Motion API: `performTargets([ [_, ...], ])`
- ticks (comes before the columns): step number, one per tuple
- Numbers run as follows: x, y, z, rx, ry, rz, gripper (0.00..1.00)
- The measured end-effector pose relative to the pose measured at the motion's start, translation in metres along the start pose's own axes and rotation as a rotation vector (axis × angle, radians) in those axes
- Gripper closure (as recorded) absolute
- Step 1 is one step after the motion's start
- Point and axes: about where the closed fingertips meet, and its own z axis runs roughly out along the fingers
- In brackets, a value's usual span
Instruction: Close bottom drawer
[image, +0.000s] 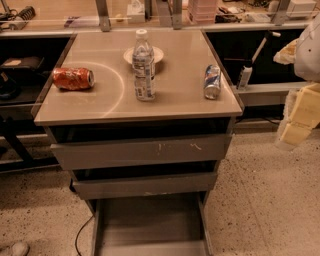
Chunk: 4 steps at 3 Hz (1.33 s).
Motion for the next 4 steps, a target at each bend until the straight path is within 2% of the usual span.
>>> performTargets([
  [1, 0.0, 0.0, 0.0, 0.0, 0.0, 0.0, 0.0],
  [2, 0.0, 0.0, 0.0, 0.0, 0.0, 0.0, 0.15],
  [4, 0.0, 0.0, 0.0, 0.0, 0.0, 0.0, 0.62],
])
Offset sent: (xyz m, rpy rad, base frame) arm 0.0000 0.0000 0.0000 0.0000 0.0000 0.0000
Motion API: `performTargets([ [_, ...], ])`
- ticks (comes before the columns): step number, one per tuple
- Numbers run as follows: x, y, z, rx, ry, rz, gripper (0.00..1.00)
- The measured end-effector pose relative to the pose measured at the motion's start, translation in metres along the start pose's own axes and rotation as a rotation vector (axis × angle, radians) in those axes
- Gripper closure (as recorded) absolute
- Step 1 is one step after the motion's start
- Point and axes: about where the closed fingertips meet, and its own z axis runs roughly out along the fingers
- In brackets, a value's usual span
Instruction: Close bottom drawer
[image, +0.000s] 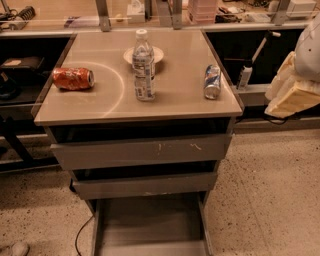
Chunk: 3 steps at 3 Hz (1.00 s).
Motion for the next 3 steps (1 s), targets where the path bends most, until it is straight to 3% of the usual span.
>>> performTargets([
  [1, 0.0, 0.0, 0.0, 0.0, 0.0, 0.0, 0.85],
  [2, 0.0, 0.0, 0.0, 0.0, 0.0, 0.0, 1.0],
  [3, 0.009, 0.018, 0.019, -0.024, 0.019, 0.008, 1.0],
])
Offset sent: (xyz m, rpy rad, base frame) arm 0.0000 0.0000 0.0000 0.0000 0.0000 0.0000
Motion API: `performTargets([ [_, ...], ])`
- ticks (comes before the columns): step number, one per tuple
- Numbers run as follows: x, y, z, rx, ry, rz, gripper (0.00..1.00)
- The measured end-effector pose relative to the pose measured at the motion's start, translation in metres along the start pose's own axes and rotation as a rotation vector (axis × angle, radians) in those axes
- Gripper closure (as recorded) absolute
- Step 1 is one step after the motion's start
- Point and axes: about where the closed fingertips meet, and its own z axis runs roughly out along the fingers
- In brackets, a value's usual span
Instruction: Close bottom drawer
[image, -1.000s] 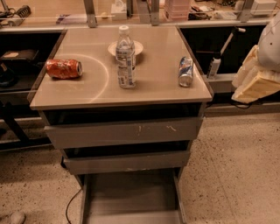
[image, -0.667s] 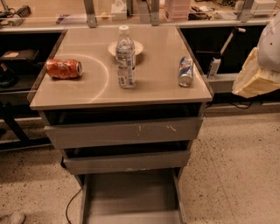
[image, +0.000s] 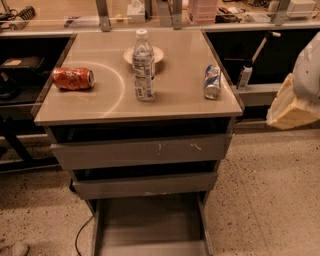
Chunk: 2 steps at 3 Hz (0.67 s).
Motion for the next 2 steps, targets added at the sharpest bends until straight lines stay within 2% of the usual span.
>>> performTargets([
  [1, 0.014, 0.039, 0.044, -0.052, 0.025, 0.04, 1.0],
  [2, 0.036, 0.081, 0.113, -0.145, 0.067, 0.08, 1.0],
])
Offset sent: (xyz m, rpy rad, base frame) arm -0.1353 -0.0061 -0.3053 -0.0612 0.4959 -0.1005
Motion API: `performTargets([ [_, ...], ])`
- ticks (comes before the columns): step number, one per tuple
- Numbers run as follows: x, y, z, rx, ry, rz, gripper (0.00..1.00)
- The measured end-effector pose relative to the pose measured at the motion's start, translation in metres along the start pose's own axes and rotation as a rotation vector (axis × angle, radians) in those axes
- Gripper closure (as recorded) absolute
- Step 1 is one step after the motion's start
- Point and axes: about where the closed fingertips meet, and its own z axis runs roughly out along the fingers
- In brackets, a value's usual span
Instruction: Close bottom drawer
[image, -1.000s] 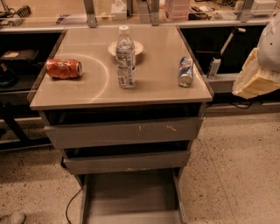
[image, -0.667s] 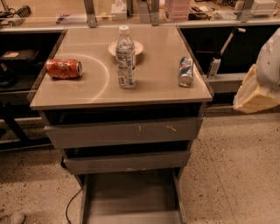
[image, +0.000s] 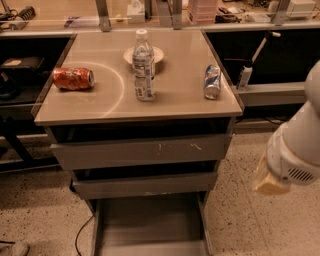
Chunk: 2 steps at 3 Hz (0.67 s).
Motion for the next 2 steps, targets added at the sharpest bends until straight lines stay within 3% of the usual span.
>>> performTargets([
  [1, 0.024, 0.038, 0.083, -0.141, 0.066, 0.035, 1.0],
  [2, 0.033, 0.051, 0.095, -0.174, 0.086, 0.037, 1.0],
])
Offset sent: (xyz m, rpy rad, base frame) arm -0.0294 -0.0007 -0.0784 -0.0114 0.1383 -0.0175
